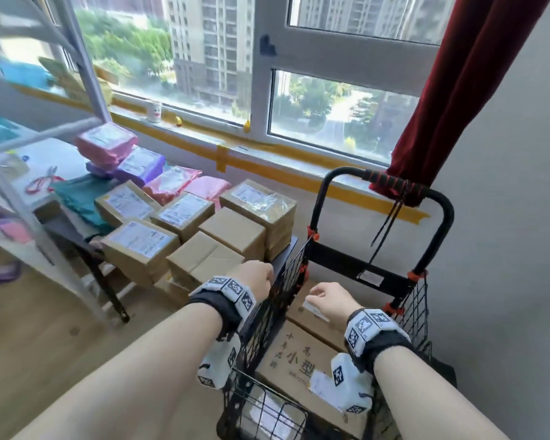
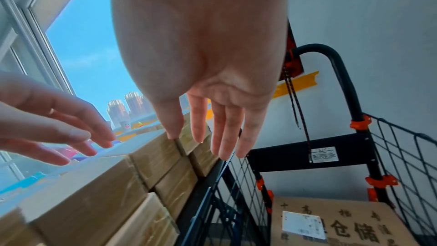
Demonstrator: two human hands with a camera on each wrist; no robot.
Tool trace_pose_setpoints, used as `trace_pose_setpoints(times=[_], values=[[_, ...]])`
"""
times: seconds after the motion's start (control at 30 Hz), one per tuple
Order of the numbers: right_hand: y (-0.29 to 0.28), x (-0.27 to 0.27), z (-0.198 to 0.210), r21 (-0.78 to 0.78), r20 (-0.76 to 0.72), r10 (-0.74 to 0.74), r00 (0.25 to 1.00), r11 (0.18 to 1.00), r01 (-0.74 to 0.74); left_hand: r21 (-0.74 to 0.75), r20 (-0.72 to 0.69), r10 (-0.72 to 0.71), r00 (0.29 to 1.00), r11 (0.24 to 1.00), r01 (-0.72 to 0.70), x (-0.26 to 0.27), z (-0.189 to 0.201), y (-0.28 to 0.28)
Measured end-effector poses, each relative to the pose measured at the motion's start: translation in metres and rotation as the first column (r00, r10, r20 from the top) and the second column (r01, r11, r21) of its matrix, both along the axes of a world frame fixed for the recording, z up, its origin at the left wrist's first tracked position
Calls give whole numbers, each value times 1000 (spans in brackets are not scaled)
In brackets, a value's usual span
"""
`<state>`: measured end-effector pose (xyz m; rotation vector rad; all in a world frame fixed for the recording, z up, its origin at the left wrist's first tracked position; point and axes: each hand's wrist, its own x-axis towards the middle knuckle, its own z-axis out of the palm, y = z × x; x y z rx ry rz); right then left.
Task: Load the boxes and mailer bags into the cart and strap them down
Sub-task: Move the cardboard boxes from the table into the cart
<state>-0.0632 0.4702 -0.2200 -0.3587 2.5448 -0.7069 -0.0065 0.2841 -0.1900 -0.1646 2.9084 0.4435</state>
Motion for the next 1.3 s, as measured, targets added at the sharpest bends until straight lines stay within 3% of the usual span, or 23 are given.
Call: trace_pose_setpoints(times=[0.13, 0.27, 0.43, 0.6, 0.8, 0.97, 1.3], values=[[-43, 20, 5, -130, 34, -57, 998, 990, 61, -4, -97, 70, 993, 998, -70, 16, 14, -49], [-89, 32, -2, -269, 127, -139, 982, 948, 169, 5, -36, 144, 989, 990, -144, 25, 5, -108], [-141, 43, -8, -459, 372, -295, 880, 766, 451, 113, 38, 193, 981, 974, -196, 24, -8, -166], [-174, 47, -21, -473, 499, -342, 796, 662, 581, 314, 34, 218, 975, 924, -217, 8, -23, -201], [-198, 50, -36, -468, 579, -371, 726, 578, 669, 470, 131, 234, 963, 841, -268, -5, -36, -211], [-201, 51, -44, -473, 613, -368, 699, 538, 698, 530, 104, 259, 960, 802, -274, 0, -43, -210], [-130, 74, -25, -490, 566, -464, 681, 475, 731, 617, 116, 128, 985, 768, -173, 11, -35, -163]])
